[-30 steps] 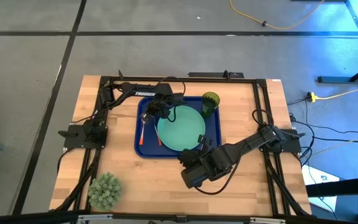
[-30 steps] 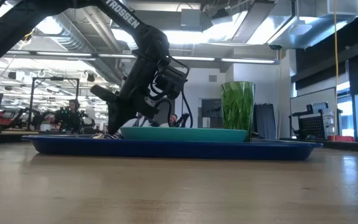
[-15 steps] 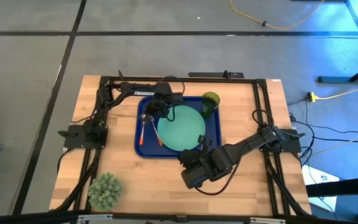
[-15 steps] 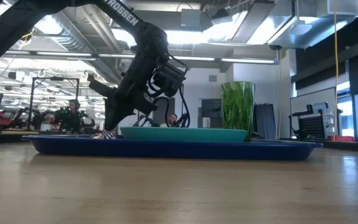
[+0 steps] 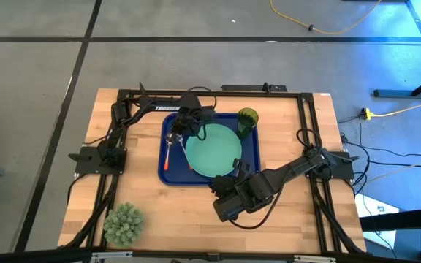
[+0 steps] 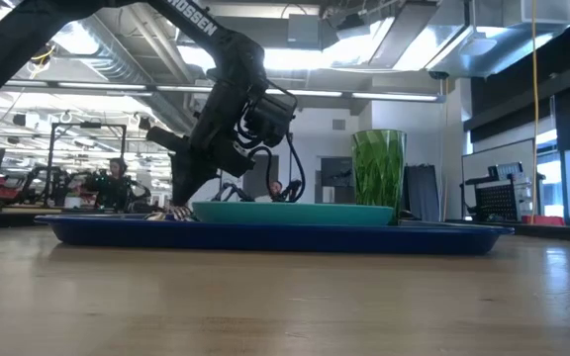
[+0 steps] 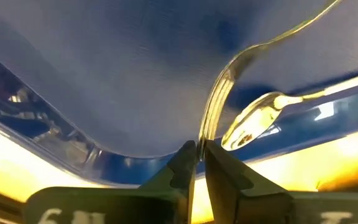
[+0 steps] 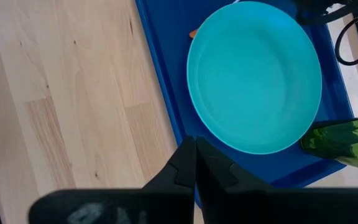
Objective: Pick and place plate/cup/fork/spoon on tray
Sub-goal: Put the orange fork on the blue serving tray to the left side of the green plate
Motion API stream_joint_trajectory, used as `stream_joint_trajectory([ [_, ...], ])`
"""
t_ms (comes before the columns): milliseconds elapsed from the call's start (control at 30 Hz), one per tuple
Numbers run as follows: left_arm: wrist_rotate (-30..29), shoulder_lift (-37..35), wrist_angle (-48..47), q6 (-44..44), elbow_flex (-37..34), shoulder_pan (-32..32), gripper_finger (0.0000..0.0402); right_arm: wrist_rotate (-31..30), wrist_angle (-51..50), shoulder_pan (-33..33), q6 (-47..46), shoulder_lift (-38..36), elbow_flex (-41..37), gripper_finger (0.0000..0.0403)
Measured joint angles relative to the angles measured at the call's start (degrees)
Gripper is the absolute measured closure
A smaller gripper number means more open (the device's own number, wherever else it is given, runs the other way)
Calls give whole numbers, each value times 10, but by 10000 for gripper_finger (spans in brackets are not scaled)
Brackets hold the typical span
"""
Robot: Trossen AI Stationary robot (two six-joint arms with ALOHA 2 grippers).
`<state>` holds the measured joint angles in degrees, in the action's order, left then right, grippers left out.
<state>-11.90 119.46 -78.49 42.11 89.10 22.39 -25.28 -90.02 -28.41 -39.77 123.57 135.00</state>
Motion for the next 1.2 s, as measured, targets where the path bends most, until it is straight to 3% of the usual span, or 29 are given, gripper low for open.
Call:
stream_joint_trajectory([
  [767, 13, 0, 12, -30, 0, 5, 364, 3, 0, 0, 0, 0, 0, 398],
  [1200, -2, -24, 20, -25, 0, 3, 399, 5, 0, 1, 6, 0, 0, 398],
])
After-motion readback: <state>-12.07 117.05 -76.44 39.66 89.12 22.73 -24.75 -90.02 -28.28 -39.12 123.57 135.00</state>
